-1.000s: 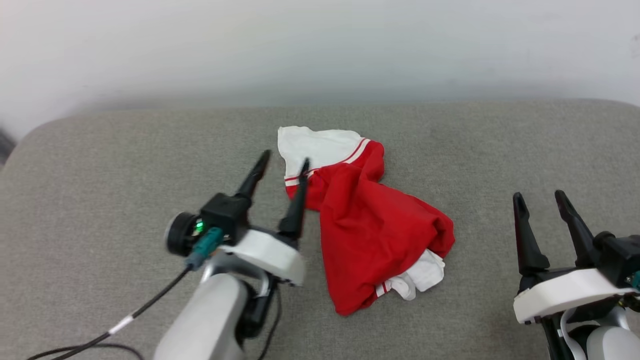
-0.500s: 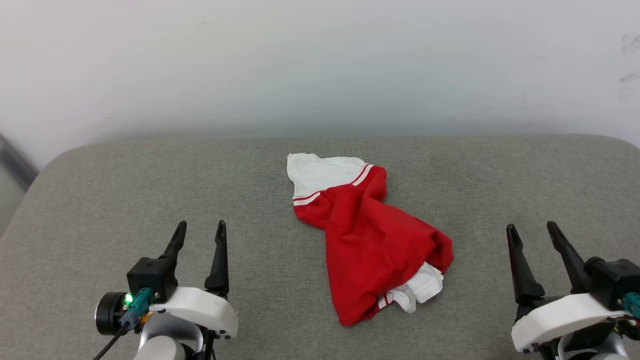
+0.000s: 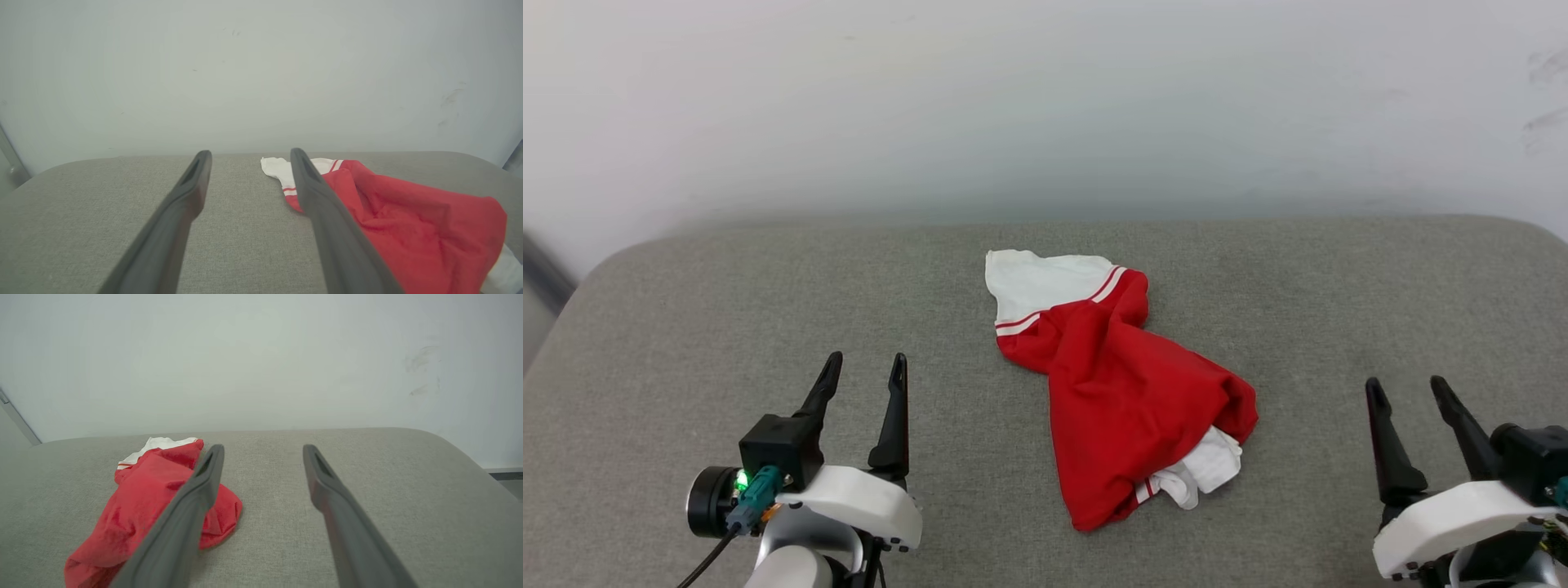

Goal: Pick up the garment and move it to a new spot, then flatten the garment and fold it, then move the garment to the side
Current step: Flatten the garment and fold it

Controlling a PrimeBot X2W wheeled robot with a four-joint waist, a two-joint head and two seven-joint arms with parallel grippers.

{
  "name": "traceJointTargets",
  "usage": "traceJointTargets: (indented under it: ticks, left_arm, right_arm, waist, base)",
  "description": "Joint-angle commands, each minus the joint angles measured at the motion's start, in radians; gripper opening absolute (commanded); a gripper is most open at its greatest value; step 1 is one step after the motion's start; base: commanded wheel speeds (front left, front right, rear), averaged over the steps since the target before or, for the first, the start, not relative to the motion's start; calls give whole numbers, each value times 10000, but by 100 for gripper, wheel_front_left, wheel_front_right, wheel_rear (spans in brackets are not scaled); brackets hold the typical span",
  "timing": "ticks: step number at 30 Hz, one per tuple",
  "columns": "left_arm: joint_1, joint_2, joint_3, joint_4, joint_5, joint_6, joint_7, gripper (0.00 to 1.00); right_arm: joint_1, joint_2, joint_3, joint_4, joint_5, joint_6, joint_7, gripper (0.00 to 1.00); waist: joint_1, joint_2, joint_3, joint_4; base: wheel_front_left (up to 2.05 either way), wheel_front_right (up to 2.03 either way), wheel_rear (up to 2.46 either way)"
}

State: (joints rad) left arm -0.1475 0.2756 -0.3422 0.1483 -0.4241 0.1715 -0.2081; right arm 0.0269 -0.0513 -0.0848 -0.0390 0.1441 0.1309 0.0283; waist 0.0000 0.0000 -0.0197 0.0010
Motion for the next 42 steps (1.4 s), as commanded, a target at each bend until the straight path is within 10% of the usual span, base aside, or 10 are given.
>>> traceJointTargets:
  ticks: [1, 9, 20, 30, 31, 33, 42]
  left_arm:
    - [-103, 24, -7, -88, 82, 12, -58, 100]
    - [-709, -203, -249, -482, 303, -22, -234, 100]
    - [-1585, -716, -509, -579, 582, -261, -516, 100]
    - [-1999, -1100, -586, -307, 758, -482, -576, 100]
    - [-2003, -1130, -583, -281, 786, -510, -580, 100]
    - [-1973, -1129, -536, -203, 782, -538, -586, 100]
    - [-1512, -912, -171, -214, 861, -497, -583, 100]
  right_arm:
    - [35, 14, -150, 108, 68, -3, 175, 100]
    - [-1012, -345, -851, 690, 525, -3, 2559, 100]
    - [-3198, -1902, 925, 1777, 1927, -3, 7688, 100]
    - [-3483, -1994, 1662, 3384, 2337, -5, 9022, 100]
    - [-3413, -1982, 1733, 3570, 2325, -3, 9062, 87]
    - [-3374, -1928, 1851, 3799, 2476, -3, 8991, 0]
    - [-4237, -2582, 1217, 2534, 2070, -5, 6840, 0]
  waist:
    - [0, 0, 93, 49]
    - [0, 0, 1020, 637]
    - [0, 0, 2478, 1638]
    - [0, 0, 3021, 2054]
    - [0, 0, 3018, 2065]
    - [0, 0, 2974, 2034]
    - [0, 0, 2393, 1293]
  base:
    - [0, 0, 0]
    - [0, 0, 0]
    - [0, 0, 0]
    - [0, 0, 0]
    - [0, 0, 0]
    - [0, 0, 0]
    - [0, 0, 0]
